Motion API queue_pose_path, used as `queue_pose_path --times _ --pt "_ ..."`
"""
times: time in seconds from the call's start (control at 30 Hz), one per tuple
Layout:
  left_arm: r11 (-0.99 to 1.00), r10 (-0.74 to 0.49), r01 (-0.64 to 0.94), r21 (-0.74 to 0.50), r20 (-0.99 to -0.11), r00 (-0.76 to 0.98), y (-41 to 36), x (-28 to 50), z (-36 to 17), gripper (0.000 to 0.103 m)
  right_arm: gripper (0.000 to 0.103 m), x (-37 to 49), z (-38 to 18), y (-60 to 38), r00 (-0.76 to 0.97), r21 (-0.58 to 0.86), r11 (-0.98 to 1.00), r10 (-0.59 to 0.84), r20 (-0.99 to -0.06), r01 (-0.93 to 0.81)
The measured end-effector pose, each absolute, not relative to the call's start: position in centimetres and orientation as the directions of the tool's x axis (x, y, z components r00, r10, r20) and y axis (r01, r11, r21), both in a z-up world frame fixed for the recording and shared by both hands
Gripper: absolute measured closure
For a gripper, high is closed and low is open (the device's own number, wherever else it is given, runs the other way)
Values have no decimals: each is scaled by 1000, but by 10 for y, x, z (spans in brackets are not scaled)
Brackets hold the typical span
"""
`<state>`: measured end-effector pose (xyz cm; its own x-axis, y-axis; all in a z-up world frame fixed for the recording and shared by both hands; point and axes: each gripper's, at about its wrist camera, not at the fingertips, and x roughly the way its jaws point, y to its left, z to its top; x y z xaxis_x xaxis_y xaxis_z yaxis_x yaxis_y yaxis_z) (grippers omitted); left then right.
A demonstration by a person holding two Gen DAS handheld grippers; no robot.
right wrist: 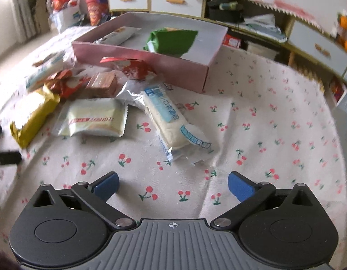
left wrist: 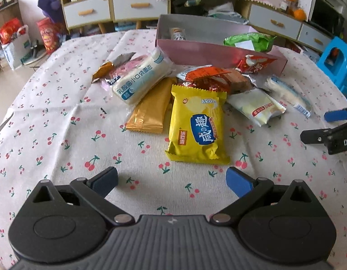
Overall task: Organize snacks
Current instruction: 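Withdraw both tools and reach toward the remaining snacks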
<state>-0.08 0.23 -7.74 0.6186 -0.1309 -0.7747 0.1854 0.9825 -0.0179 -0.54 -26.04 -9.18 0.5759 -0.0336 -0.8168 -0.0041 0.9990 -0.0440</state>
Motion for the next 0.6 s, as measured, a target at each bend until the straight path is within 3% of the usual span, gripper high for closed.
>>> queue_pose_path --times 0.17,0.6 --pt "984 -132 177 -22 -757 640 -4 -2 -78 3 0 1 -94 -263 595 -32 999 -21 -803 -7" --pt "977 -162 211 -29 -744 648 -19 12 -73 30 0 25 -93 -258 605 -35 999 -44 -795 27"
